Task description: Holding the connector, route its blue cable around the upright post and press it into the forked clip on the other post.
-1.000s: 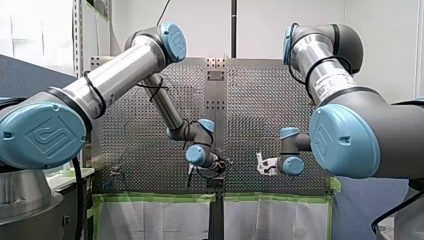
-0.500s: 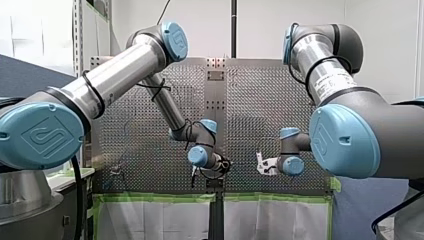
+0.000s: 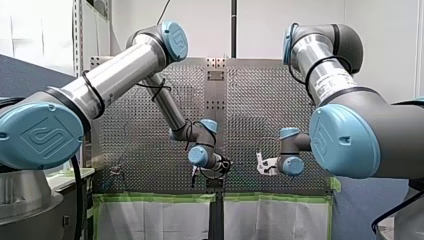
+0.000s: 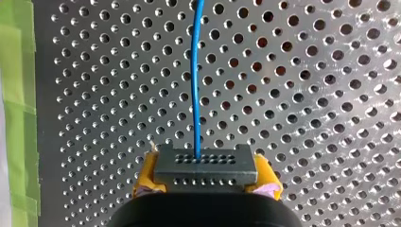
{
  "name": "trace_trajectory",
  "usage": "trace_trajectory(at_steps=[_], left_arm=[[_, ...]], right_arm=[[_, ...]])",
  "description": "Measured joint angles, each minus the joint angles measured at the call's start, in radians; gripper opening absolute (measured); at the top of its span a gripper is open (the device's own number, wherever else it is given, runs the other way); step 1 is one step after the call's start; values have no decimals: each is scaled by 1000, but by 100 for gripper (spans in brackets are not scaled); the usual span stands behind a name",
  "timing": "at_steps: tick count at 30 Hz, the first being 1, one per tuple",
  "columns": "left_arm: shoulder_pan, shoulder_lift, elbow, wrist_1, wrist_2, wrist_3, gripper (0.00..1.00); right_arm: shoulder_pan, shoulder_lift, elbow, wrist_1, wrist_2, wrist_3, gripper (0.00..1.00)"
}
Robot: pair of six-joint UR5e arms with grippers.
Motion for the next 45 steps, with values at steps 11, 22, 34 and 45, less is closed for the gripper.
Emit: trace_trajectory(at_steps=[11,22,34,45], left_arm=[[0,0,0,0,-1,-5,100],[-1,50,-49,38,-9,-5,100],[-18,146,-145,76,-89,-31,100],[-18,239,-239,73,-156,-86,100]], right_arm=[[0,0,0,-1,-1,0,1],[0,0,0,6,-1,0,1],[0,0,0,8,-1,1,1],[0,0,0,9,1,2,1]])
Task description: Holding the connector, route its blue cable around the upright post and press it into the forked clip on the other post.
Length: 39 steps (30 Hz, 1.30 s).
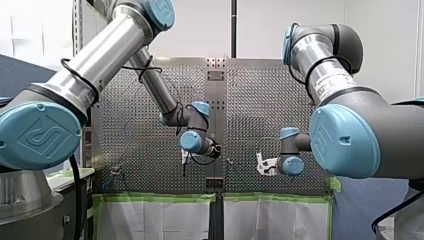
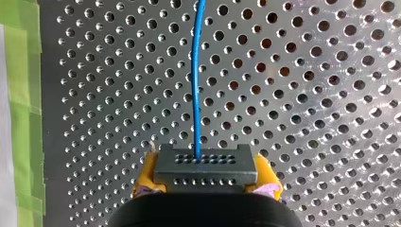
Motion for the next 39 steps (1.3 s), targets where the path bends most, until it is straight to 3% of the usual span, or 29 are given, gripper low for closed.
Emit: trace_trajectory(at_steps=[10,39], left_arm=[[-3,91,-91,19,-4,22,100],[2,345,-345,24,-4,-49,100]], right_arm=[[-1,0,0,-1,-1,3,1],[-1,0,0,-1,-9,5,1]])
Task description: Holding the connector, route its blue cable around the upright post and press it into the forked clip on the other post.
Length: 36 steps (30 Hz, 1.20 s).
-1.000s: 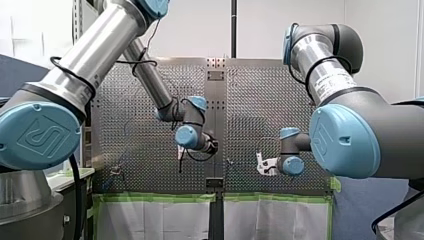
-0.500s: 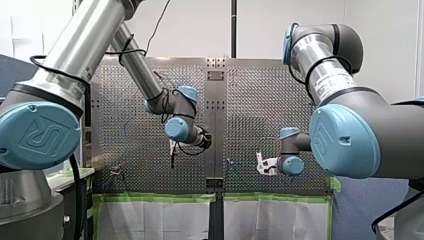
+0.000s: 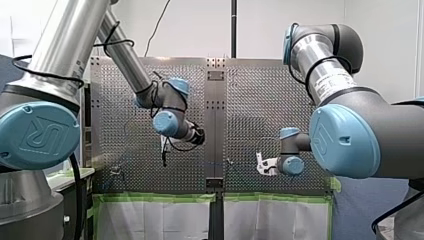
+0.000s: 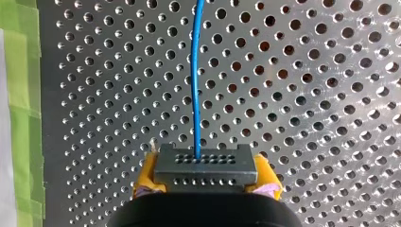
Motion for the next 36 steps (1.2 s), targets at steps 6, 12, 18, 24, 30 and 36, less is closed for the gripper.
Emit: trace_trajectory(at_steps=[6,12,18,24,30,36], left_arm=[[1,48,-48,0,-1,-2,100],[1,102,-102,0,-1,-4,100],[2,154,-154,0,-1,-4,100],[3,204,-204,0,-1,-7,100],[4,249,-248,11,1,-10,100],[8,292,-290,49,15,-38,100]], right_arm=[[0,0,0,0,0,0,1],[0,0,-1,0,0,0,1],[1,0,-1,1,0,0,1],[2,0,-2,2,0,0,1],[2,0,-2,3,0,-1,1],[4,0,-2,3,0,-2,1]])
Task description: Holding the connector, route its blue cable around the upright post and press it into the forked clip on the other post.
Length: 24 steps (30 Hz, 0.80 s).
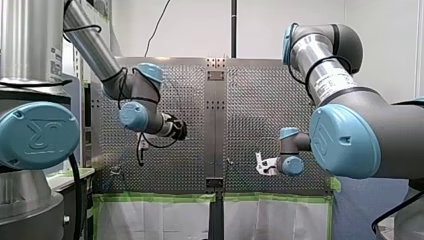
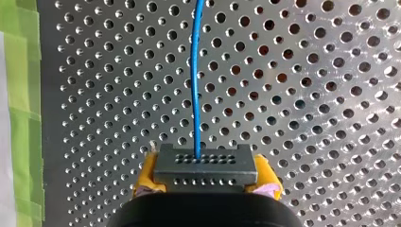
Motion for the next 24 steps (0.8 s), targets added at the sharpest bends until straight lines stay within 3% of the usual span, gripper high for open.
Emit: trace_trajectory(at_steps=[7,15,20,24], left_arm=[[0,38,-22,52,21,-51,100],[1,6,-23,119,22,-52,100],[1,25,-23,157,22,-57,100],[2,38,-24,187,25,-62,100]], right_arm=[[1,-1,0,1,3,-2,1],[-9,-34,0,23,63,-2,1],[-8,-74,1,47,100,20,1],[-4,-104,1,70,107,41,1]])
